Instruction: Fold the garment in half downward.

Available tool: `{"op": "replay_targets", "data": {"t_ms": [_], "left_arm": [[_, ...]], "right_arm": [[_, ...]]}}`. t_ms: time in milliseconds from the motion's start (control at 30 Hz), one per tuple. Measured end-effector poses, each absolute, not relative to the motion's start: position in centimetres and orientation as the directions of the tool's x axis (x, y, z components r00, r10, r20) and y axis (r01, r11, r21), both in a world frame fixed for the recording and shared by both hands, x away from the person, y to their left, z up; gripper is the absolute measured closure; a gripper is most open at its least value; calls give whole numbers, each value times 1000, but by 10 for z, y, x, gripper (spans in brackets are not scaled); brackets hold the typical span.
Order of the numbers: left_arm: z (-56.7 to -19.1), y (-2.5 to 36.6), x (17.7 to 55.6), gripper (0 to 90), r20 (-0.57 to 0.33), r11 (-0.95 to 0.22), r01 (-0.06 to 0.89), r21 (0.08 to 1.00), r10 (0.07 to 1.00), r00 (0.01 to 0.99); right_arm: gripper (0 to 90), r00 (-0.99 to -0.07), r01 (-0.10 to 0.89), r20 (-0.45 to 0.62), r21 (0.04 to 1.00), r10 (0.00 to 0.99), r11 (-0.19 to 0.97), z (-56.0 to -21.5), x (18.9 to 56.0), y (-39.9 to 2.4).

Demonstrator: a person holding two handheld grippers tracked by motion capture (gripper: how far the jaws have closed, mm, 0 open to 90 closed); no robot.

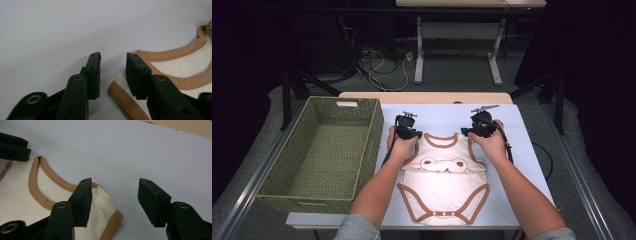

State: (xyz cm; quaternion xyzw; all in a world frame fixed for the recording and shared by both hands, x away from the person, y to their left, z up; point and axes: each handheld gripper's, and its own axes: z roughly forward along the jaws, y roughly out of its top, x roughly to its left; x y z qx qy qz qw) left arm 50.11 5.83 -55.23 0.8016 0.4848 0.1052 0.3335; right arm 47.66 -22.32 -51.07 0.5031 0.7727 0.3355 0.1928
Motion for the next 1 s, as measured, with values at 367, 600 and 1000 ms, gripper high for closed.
{"op": "replay_targets", "data": {"t_ms": [367,600,1000], "left_arm": [[-548,55,497,872,-129,-350,722,596,846,517],[-547,51,491,890,-95,-366,712,599,850,518],[-542,53,490,890,-112,-356,705,614,844,524]], "right_arm": [[572,-429,669,35,684,903,291,-519,481,-228],[598,-431,672,17,673,902,309,-528,488,-229],[581,-444,711,41,624,895,324,-540,488,-227]]}}
